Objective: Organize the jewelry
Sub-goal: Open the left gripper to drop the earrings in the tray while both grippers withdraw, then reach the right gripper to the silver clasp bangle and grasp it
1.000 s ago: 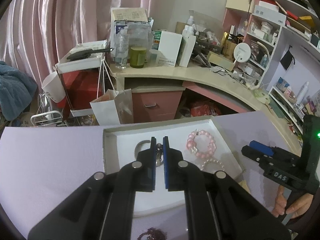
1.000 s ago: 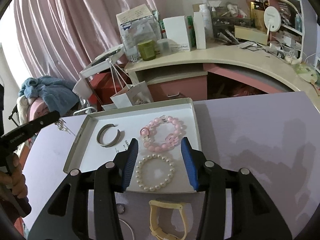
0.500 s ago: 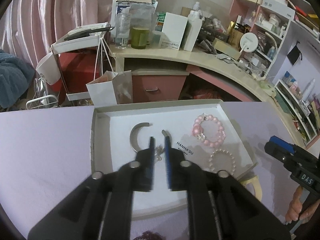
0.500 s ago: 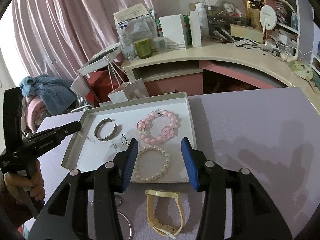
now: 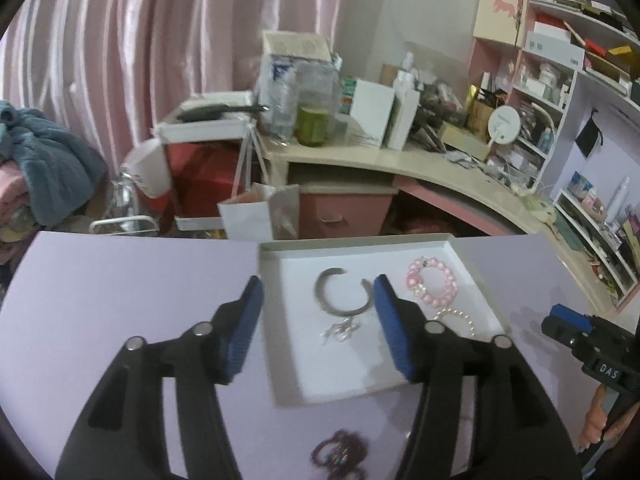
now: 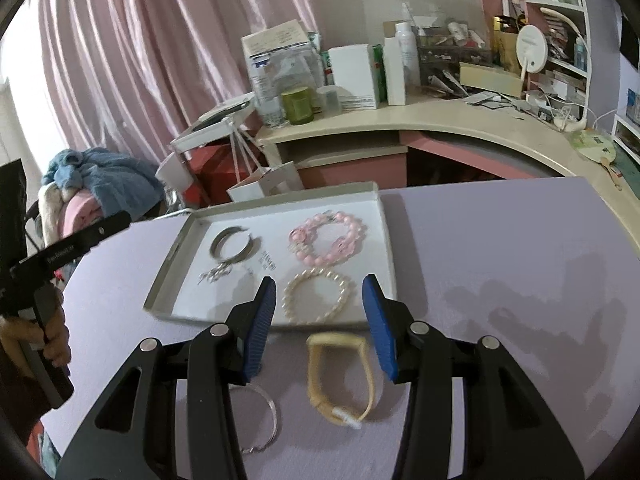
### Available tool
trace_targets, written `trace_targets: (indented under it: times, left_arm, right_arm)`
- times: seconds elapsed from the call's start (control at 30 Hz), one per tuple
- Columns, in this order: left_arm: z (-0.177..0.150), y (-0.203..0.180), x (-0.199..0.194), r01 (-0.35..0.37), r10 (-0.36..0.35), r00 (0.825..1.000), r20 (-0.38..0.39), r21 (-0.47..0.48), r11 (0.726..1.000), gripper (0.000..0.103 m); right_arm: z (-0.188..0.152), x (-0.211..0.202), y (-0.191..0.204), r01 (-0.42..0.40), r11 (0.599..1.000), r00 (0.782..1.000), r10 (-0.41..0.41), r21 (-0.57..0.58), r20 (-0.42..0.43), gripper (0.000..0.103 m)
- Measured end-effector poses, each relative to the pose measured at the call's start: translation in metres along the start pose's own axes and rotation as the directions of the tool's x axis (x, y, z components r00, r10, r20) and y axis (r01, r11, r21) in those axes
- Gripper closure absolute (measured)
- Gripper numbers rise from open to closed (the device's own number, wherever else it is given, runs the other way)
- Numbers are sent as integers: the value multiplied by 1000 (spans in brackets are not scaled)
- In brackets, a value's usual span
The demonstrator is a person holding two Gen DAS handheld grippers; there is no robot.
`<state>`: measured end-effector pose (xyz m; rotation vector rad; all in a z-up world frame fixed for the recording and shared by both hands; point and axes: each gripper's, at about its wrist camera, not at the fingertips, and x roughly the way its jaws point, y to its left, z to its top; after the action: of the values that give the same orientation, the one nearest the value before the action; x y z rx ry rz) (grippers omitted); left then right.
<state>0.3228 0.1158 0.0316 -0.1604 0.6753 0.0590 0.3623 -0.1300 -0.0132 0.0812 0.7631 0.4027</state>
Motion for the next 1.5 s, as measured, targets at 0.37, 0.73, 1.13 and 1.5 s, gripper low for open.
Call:
trace_targets:
  times: [0.37,0.73,1.13,1.5]
  left_arm:
    - [-71,18,-67,-127,128,989,68,-22,992,10]
    - [-126,30,-86,-144,147,989,18,-108,984,7]
    - [-171,23,-118,-136,137,991,-3,-140,981,4]
    - [-188,21,-133,-129,127,992,-22,-133,983,4]
  right_arm:
    - [-59,-8,40,-56,994,997,51,-95,-56,37]
    - [-88,-5,53,-43,993,993,31,-106,-110,20]
    - [-97,14,59,2,994,988,-18,-106,-151,4]
    - [-104,36,78,44,978,981,-81,-205,-178,4]
